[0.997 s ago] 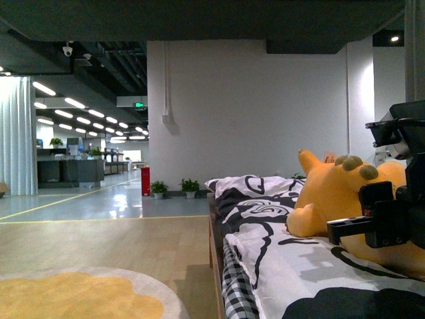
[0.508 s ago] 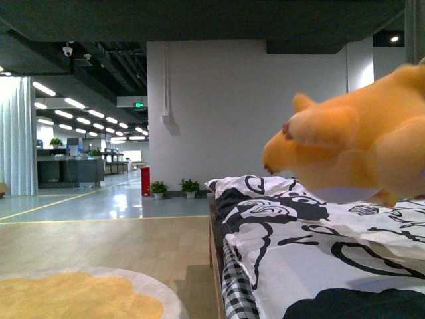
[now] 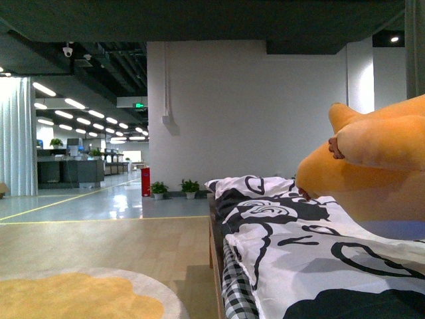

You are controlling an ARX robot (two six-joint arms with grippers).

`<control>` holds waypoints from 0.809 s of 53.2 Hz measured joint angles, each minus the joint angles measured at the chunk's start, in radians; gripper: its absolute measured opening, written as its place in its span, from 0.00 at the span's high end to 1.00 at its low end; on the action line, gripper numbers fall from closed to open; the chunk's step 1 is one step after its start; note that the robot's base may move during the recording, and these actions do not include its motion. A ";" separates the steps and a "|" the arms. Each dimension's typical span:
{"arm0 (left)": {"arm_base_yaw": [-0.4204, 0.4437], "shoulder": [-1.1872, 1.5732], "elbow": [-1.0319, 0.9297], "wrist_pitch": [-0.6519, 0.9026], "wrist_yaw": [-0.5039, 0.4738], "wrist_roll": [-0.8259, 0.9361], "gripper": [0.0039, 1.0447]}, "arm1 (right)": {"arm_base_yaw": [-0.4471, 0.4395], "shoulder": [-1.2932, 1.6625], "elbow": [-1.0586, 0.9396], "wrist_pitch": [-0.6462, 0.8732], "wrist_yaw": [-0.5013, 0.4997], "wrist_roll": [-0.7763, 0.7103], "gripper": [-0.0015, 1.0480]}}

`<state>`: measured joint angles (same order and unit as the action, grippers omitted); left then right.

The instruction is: Put away toys

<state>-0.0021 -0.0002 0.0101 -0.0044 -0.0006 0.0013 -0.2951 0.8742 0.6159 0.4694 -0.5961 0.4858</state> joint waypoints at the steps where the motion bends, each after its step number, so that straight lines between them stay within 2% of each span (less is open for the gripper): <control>1: 0.000 0.000 0.000 0.000 0.000 0.000 0.06 | 0.000 0.000 0.000 0.000 0.000 -0.001 0.94; 5: 0.000 0.000 0.000 0.000 0.000 0.000 0.06 | 0.007 -0.007 0.002 -0.022 0.034 -0.034 0.94; 10: 0.000 0.000 0.000 0.000 0.000 0.000 0.06 | 0.072 -0.074 -0.009 -0.243 0.309 -0.237 0.94; 14: 0.000 0.000 0.000 0.000 0.000 0.000 0.06 | 0.100 -0.121 -0.080 -0.247 0.396 -0.351 0.94; 22: 0.000 0.000 0.000 0.000 0.000 0.000 0.06 | 0.144 -0.205 -0.212 -0.195 0.451 -0.441 0.94; 35: 0.000 0.000 0.000 0.000 0.000 0.000 0.06 | 0.198 -0.310 -0.355 -0.155 0.510 -0.466 0.94; 39: 0.000 0.000 0.000 0.000 0.000 0.000 0.06 | 0.262 -0.343 -0.389 -0.151 0.585 -0.469 0.94; 43: 0.000 0.000 0.000 0.000 0.000 0.000 0.06 | 0.284 -0.368 -0.415 -0.150 0.589 -0.476 0.94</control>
<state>-0.0021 -0.0002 0.0101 -0.0044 -0.0002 0.0013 -0.0109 0.5064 0.2012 0.3199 -0.0074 0.0101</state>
